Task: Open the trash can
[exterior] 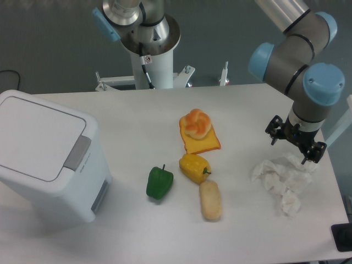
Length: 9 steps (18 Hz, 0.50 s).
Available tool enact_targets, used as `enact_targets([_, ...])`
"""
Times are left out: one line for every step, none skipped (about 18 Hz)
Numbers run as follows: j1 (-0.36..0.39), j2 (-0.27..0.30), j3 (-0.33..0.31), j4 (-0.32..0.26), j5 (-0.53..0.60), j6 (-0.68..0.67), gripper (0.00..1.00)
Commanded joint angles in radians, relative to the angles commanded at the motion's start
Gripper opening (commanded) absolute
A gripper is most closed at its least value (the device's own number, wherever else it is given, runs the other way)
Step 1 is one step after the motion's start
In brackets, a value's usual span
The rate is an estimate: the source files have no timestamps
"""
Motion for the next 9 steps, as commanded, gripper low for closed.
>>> enact_targets([0.002, 0.0, 0.0, 0.0, 0.002, 0.0, 1.0])
enact_targets([0.0, 0.0, 0.0, 0.0, 0.002, 0.0, 1.0])
enact_targets([-0.002, 0.0, 0.0, 0.0, 0.003, 0.0, 1.0])
enact_targets([-0.005, 0.002, 0.0, 0.0, 0.003, 0.0, 1.0])
enact_targets([-0.006, 0.002, 0.002, 0.0, 0.003, 0.0, 1.0])
enact_targets([-0.006, 0.006, 0.002, 0.0, 0.003, 0.0, 1.0])
enact_targets([-0.005, 0.006, 0.0, 0.0, 0.002, 0.0, 1.0])
enact_targets([-0.003, 0.006, -0.006, 0.0, 0.003, 0.0, 1.0])
enact_targets([-0.005, 0.008, -0.015, 0.0, 0.002, 0.0, 1.0])
